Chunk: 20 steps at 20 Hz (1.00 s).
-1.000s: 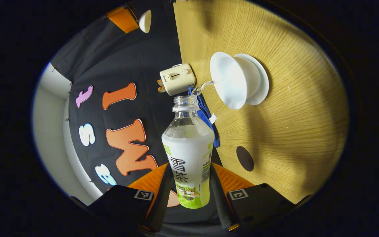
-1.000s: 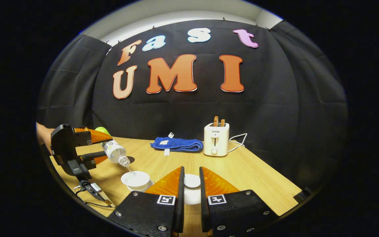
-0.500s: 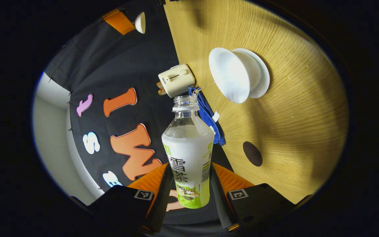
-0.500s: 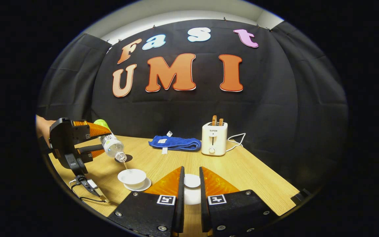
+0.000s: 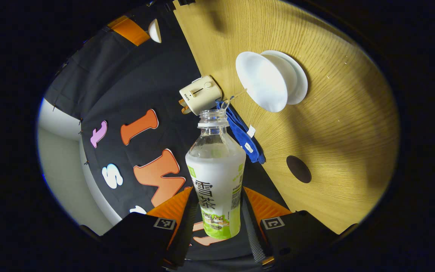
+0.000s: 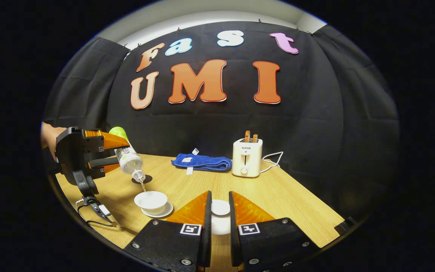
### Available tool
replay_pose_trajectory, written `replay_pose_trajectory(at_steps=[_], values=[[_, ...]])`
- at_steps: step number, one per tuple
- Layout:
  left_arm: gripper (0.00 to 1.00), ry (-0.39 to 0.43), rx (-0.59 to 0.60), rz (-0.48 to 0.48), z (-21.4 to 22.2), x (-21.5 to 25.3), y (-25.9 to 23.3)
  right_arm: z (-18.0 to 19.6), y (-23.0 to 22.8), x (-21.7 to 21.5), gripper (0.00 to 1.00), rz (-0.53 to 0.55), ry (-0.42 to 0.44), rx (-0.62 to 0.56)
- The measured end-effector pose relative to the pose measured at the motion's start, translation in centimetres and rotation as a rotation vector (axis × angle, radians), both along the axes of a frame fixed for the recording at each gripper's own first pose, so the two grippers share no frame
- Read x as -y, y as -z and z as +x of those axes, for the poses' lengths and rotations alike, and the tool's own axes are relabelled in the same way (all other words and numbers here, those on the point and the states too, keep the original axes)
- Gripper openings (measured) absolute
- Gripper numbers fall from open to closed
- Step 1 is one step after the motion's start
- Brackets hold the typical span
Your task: Open the teacup lid with one hand, grasp the water bottle and pour water into the teacup with the other hand; after pouring, place the water bottle on the coaster and then close the teacup lid.
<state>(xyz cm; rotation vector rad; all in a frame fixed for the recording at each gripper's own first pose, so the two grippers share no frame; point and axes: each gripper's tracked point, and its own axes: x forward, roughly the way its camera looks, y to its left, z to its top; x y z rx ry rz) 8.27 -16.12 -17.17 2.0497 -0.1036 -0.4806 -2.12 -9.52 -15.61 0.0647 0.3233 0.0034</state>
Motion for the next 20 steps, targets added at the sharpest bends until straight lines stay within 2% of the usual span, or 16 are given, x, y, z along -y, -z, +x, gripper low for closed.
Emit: replay_pose_trajectory(at_steps=[20], values=[[0.68,0.110,0.132,0.183,2.5,1.0,-4.3,0.0,0.6,0.2,0.22,-0.016,-0.002,-0.011]])
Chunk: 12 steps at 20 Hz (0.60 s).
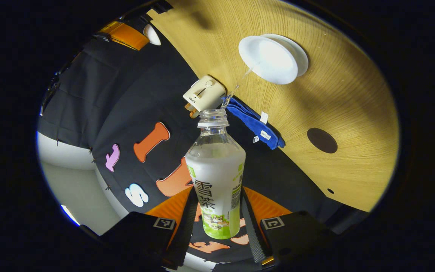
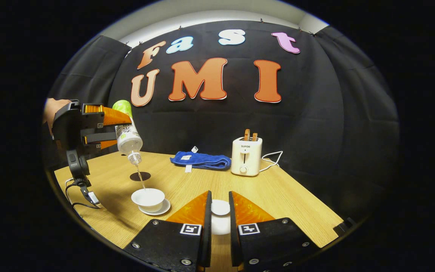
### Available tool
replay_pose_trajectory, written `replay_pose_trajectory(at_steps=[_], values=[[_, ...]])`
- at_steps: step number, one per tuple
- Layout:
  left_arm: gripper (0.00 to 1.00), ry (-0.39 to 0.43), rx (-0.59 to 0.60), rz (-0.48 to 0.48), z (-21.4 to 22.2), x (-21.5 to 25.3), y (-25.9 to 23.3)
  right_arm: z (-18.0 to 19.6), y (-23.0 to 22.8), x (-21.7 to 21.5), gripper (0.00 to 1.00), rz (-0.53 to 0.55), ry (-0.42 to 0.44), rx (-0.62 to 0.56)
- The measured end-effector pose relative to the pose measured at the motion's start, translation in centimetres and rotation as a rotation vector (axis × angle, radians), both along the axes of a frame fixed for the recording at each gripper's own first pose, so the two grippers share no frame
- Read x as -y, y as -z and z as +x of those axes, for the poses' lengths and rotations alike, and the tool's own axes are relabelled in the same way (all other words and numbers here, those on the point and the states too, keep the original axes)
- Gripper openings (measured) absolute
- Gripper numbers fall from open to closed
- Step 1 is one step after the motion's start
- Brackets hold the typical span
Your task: Open the teacup lid with one hand, grasp the water bottle and pour water into the teacup with the other hand; after pouring, place the water bottle on the coaster and then close the teacup lid.
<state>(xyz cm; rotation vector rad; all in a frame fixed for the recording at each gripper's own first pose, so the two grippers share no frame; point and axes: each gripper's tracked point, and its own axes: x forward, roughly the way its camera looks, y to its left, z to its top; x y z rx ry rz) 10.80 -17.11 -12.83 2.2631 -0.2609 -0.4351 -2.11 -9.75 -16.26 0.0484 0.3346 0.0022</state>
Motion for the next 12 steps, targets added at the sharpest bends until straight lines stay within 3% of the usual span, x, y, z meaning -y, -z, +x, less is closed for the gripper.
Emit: replay_pose_trajectory(at_steps=[12], values=[[0.68,-0.010,-0.137,-0.105,-2.0,1.6,5.8,0.3,0.3,-0.9,0.22,-0.003,-0.005,-0.007]])
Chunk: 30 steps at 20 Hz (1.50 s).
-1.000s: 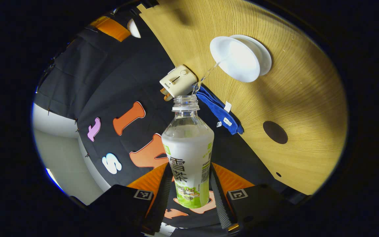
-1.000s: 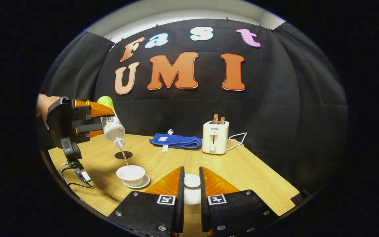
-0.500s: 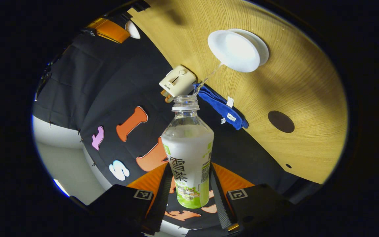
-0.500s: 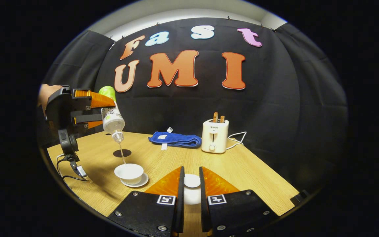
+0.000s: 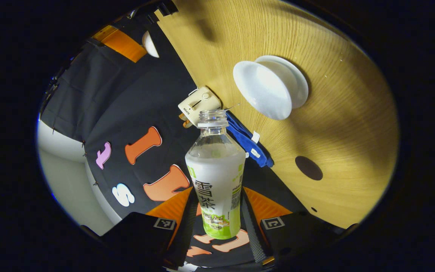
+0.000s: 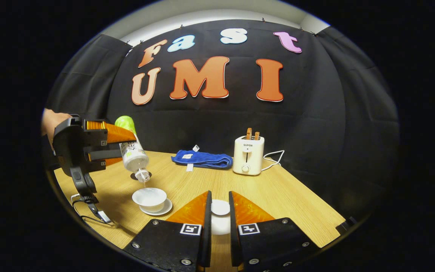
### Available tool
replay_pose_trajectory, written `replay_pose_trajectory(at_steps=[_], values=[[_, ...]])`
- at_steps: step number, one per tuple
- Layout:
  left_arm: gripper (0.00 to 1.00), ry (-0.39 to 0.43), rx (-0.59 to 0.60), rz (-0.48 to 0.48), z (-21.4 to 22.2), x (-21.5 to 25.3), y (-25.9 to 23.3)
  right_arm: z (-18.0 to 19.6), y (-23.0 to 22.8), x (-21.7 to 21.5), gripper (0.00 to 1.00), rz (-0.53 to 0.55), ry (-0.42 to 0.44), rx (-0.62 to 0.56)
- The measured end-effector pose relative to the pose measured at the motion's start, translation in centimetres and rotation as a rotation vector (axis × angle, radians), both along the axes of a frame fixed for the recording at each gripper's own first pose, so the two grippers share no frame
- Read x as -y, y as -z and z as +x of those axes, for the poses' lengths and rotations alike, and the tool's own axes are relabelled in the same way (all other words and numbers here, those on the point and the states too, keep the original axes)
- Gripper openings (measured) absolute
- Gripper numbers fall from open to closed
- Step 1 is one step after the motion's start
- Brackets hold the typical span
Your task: Open the teacup lid with one hand, grasp the water bottle and pour water into the teacup with the other hand; after pouring, place the water bottle on the coaster and then close the teacup lid.
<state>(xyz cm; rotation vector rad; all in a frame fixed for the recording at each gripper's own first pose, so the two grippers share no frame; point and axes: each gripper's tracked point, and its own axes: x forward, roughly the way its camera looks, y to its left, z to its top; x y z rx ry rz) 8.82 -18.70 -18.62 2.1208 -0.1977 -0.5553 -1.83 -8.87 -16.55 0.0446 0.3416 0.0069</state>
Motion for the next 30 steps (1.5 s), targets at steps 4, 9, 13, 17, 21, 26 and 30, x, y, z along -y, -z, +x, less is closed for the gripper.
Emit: replay_pose_trajectory(at_steps=[4,9,13,17,21,26,30], values=[[0.71,-0.066,-0.104,-0.133,-0.3,-0.7,1.9,0.1,-0.3,-0.5,0.22,0.021,-0.003,0.004],[0.64,-0.129,-0.115,-0.464,-0.9,-0.9,-1.0,1.1,-1.3,-1.7,0.21,0.076,-0.015,0.027],[0.63,-0.202,-0.115,-0.737,0.1,-1.8,-4.7,1.9,-2.2,-2.2,0.21,0.087,-0.015,0.043],[0.63,-0.277,-0.128,-1.011,2.1,-2.9,-8.1,2.9,-3.1,-2.9,0.21,0.126,-0.006,0.058],[0.67,-0.362,-0.114,-1.354,4.2,-5.7,-11.6,3.5,-3.4,-3.6,0.21,0.110,-0.006,0.058],[0.67,-0.498,-0.181,-1.729,6.0,-9.4,-11.3,4.4,-3.5,-5.3,0.21,0.099,-0.032,0.055],[0.64,-0.649,-0.285,-1.963,7.6,-11.8,-7.6,4.8,-2.6,-6.5,0.21,0.071,-0.058,0.029]])
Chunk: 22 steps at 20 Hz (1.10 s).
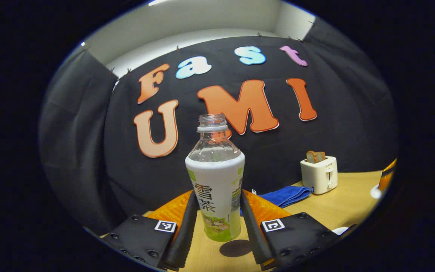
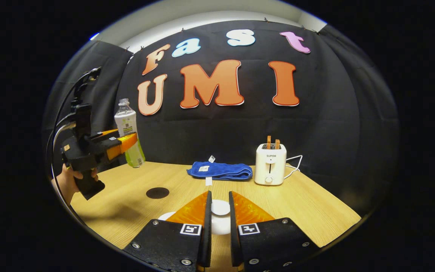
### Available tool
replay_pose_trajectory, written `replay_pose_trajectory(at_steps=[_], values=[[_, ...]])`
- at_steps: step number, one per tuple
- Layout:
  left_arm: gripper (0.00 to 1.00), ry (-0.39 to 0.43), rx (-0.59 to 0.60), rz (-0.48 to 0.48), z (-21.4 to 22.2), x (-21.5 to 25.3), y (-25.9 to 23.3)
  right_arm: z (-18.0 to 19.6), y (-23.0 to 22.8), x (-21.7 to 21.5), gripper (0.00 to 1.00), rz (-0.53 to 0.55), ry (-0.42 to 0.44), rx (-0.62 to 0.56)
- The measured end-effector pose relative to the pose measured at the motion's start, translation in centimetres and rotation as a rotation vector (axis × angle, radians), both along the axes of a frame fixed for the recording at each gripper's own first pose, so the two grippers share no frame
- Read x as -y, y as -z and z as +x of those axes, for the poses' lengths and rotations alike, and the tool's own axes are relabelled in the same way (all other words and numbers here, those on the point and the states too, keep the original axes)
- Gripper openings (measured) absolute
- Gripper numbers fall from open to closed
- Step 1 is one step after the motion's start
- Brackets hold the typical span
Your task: Open the teacup lid with one hand, grasp the water bottle and pour water into the teacup with the other hand; after pouring, place the water bottle on the coaster and then close the teacup lid.
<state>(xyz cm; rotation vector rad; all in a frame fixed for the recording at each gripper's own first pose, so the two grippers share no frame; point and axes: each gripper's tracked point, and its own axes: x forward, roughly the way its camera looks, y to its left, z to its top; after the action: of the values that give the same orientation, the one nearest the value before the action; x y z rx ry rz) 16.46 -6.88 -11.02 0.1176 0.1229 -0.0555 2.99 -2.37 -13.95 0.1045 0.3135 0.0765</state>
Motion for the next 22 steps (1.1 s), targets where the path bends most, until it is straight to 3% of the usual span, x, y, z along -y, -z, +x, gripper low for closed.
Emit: replay_pose_trajectory(at_steps=[3,10,14,22], values=[[0.67,-0.032,-0.078,-0.129,1.8,-1.4,3.0,0.1,0.4,-1.0,0.21,-0.010,-0.029,-0.006],[0.67,-0.045,-0.223,-0.206,4.1,-2.3,11.0,0.7,1.9,-2.6,0.22,-0.021,-0.082,-0.021],[0.66,-0.049,-0.320,-0.209,4.2,-1.7,15.2,1.0,2.8,-3.6,0.22,-0.029,-0.110,-0.030],[0.66,-0.029,-0.339,-0.159,4.3,-0.9,15.8,0.9,3.5,-4.9,0.21,-0.036,-0.161,-0.051]])
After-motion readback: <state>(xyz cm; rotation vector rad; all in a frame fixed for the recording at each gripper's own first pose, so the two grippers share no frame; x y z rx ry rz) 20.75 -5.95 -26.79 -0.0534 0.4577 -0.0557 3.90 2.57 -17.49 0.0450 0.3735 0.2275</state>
